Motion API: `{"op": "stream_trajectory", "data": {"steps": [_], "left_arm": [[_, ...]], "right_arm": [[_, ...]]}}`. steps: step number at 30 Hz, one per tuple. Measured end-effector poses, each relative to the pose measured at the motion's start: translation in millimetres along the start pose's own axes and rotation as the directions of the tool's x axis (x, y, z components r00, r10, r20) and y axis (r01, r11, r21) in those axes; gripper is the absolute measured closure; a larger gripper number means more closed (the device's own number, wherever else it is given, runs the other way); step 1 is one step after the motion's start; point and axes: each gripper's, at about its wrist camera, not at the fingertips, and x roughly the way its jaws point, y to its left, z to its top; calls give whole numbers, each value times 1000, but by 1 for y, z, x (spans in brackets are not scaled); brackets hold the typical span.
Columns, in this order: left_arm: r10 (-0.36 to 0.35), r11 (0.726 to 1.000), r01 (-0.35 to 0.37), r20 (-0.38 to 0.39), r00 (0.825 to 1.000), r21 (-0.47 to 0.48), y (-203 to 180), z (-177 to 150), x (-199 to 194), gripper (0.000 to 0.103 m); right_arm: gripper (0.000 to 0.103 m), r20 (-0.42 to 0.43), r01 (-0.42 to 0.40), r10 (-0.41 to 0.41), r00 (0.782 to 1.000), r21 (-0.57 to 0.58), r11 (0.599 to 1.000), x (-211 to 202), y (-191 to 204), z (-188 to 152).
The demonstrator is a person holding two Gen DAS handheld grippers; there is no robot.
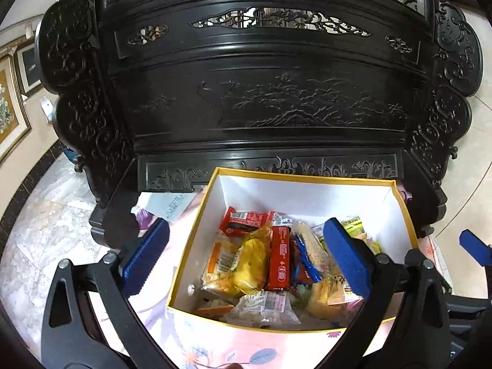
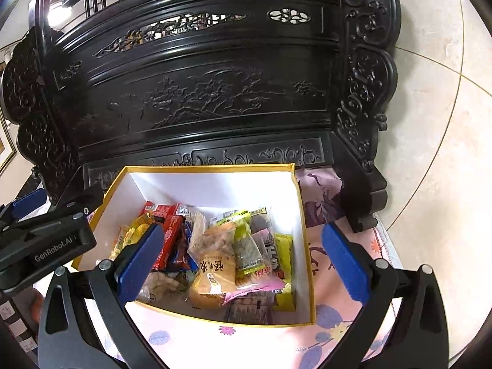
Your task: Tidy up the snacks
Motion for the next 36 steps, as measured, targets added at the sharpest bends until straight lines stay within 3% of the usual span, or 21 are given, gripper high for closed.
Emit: {"op": "stream_trajectory", "data": {"steps": [27, 36], "left_arm": [[2, 1000, -1, -16, 1000, 3, -3, -4, 3, 2], [-21, 1000, 21, -57, 998, -4, -3, -5, 8, 2]], "right_arm": [[1, -23, -22, 21, 1000, -19, 1000, 3, 7, -5], [1, -33, -22, 21, 999, -22, 1000, 5, 7, -4]]}}
